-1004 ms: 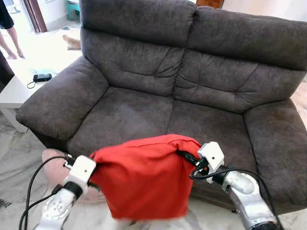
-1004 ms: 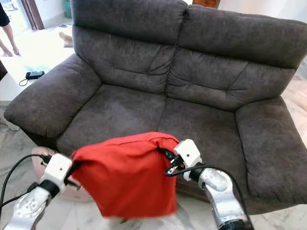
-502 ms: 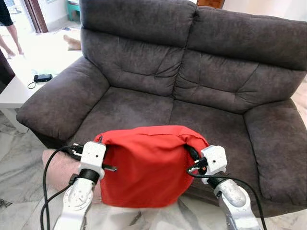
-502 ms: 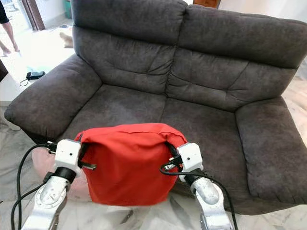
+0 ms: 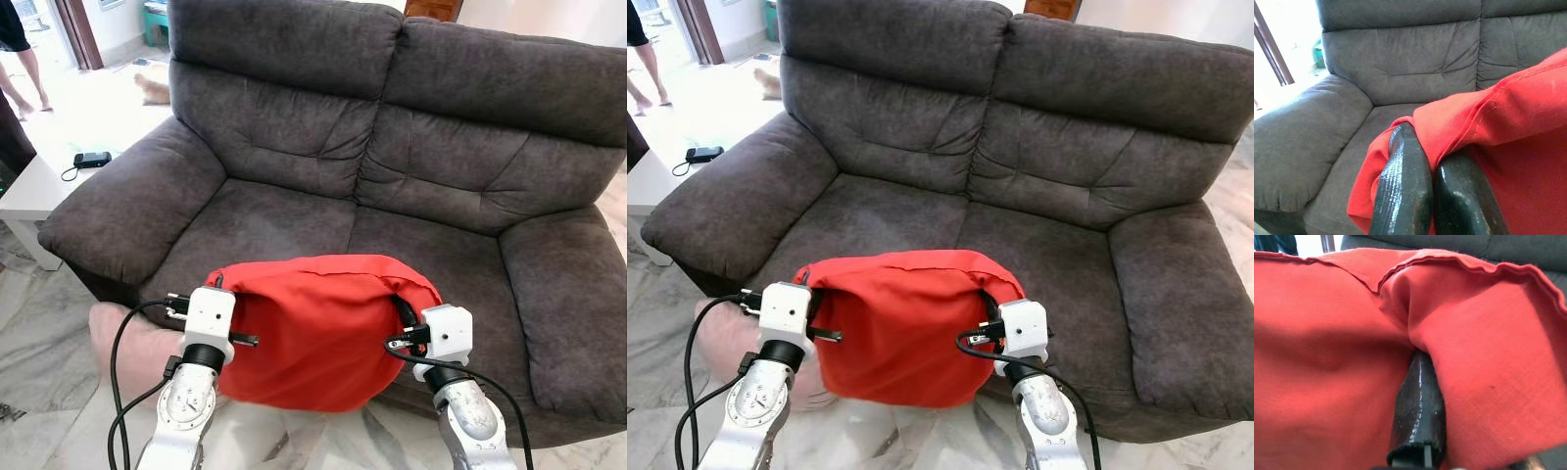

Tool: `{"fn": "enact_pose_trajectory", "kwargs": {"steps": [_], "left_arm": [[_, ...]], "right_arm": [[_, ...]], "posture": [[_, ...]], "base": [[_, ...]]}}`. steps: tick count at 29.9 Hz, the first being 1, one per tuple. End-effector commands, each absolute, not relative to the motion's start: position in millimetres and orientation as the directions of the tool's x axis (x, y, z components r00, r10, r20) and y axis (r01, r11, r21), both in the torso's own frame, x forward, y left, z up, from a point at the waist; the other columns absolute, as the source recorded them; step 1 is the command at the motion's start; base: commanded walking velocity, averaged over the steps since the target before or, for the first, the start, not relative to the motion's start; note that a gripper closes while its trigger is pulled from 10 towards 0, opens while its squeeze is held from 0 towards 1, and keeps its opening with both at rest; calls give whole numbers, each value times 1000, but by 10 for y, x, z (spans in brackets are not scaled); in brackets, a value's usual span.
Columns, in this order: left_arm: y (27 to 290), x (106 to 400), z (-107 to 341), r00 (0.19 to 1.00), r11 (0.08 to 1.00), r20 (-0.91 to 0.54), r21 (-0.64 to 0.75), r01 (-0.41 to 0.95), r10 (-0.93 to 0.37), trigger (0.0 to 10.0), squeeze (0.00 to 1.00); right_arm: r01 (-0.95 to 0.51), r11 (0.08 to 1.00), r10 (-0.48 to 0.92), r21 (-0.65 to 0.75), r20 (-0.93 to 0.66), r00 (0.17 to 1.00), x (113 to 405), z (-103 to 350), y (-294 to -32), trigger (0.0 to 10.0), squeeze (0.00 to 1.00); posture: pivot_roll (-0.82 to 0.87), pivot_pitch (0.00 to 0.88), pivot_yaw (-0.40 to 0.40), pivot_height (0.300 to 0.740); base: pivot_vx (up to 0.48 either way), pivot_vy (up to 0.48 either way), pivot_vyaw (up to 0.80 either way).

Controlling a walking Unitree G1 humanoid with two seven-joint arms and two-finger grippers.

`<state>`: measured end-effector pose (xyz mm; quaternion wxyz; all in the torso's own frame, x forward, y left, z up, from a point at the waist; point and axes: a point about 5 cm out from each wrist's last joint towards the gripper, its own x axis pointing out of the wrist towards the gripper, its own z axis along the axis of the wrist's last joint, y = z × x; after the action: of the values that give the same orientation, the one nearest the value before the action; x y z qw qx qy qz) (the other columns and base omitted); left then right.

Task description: Move the pillow to the sofa from floor

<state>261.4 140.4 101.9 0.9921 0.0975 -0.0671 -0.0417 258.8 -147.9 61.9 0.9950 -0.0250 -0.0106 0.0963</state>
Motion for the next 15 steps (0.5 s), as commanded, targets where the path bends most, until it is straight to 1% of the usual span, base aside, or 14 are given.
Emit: {"fn": "enact_pose_trajectory", "kwargs": {"steps": [1,7,15], "left_arm": [[1363,2638,1215,972,978,213,202,60,-103,10000,0],[1415,2662,1212,974,976,210,213,39,-85,10000,0],[1418,2685,1219,973,971,215,235,34,-86,10000,0]], "right_arm": [[-173,984,177,-51,93,980,2645,786,-1491,10000,0],[-156,987,160,-49,92,983,2668,797,-1501,10000,0],[-157,988,156,-1,125,980,2710,868,-1403,10000,0]], "posture": [[66,0,-93,740],[66,0,-87,740],[63,0,-83,740]], "base": [[0,0,0],[0,0,0],[0,0,0]]}}
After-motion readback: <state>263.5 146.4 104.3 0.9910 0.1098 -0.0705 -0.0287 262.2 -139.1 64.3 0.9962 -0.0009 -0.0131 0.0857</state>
